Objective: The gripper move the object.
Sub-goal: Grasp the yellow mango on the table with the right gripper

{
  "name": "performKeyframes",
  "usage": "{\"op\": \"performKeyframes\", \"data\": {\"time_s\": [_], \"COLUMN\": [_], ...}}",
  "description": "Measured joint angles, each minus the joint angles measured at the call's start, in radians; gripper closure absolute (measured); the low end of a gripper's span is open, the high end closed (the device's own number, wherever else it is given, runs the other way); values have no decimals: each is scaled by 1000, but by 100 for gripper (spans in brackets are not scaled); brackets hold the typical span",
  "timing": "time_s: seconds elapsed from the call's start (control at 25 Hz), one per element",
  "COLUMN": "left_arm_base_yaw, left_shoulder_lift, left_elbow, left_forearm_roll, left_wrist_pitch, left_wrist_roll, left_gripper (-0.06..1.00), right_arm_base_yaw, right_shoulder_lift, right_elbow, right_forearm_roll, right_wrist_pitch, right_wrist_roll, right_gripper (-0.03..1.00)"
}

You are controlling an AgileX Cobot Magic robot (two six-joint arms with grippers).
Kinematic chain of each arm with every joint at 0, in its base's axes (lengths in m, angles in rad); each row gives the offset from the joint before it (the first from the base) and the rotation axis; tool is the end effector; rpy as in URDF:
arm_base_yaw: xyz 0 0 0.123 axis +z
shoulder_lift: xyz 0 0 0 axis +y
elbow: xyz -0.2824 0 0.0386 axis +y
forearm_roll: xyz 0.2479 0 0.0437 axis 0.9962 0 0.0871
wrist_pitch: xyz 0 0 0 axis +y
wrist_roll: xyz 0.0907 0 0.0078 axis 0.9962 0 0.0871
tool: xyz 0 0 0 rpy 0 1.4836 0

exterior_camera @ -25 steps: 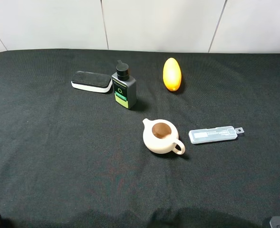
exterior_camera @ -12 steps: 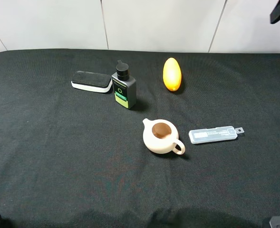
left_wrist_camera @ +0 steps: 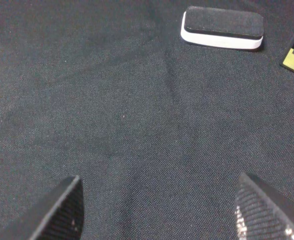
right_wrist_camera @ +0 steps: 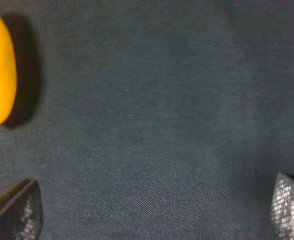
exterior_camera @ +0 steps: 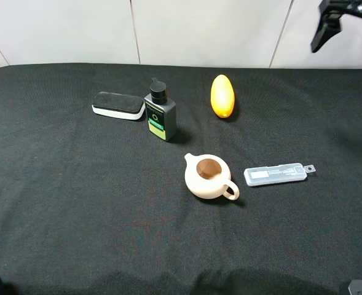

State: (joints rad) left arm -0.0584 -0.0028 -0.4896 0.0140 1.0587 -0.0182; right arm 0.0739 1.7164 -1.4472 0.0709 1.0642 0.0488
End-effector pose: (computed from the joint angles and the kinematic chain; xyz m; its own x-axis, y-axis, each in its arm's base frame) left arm -0.0039 0.0013 0.2744 -0.4607 0.0156 -0.8874 0.0423 0.9991 -0.0044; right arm 0.3573 0.0321 0.2869 -0.9494 0.0129 -0.3139 -0.0146 0.9963 0.0851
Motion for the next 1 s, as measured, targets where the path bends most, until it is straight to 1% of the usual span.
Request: {"op": "performKeyframes", "data": {"time_s": [0.12, 0.6, 0.8, 1.0], "left_arm_base_yaw": [0, 0, 0, 0], "left_shoulder_lift": [0, 0, 0, 0], "left_elbow": [0, 0, 0, 0], "left_forearm_roll": [0, 0, 0, 0], "left_wrist_pitch": [0, 0, 0, 0], "left_wrist_roll": [0, 0, 0, 0], "left_gripper": [27, 27, 27, 27], "right_arm_base_yaw": [44, 234, 281, 304], "right_shoulder_lift": [59, 246, 318, 394], "right_elbow": [-31, -200, -262, -328], "right_forearm_roll": [6, 15, 21, 35], "right_wrist_pitch": [-18, -20, -18, -14], "right_wrist_roll": [5, 103, 136, 155], "right_gripper": [27, 27, 27, 27]}}
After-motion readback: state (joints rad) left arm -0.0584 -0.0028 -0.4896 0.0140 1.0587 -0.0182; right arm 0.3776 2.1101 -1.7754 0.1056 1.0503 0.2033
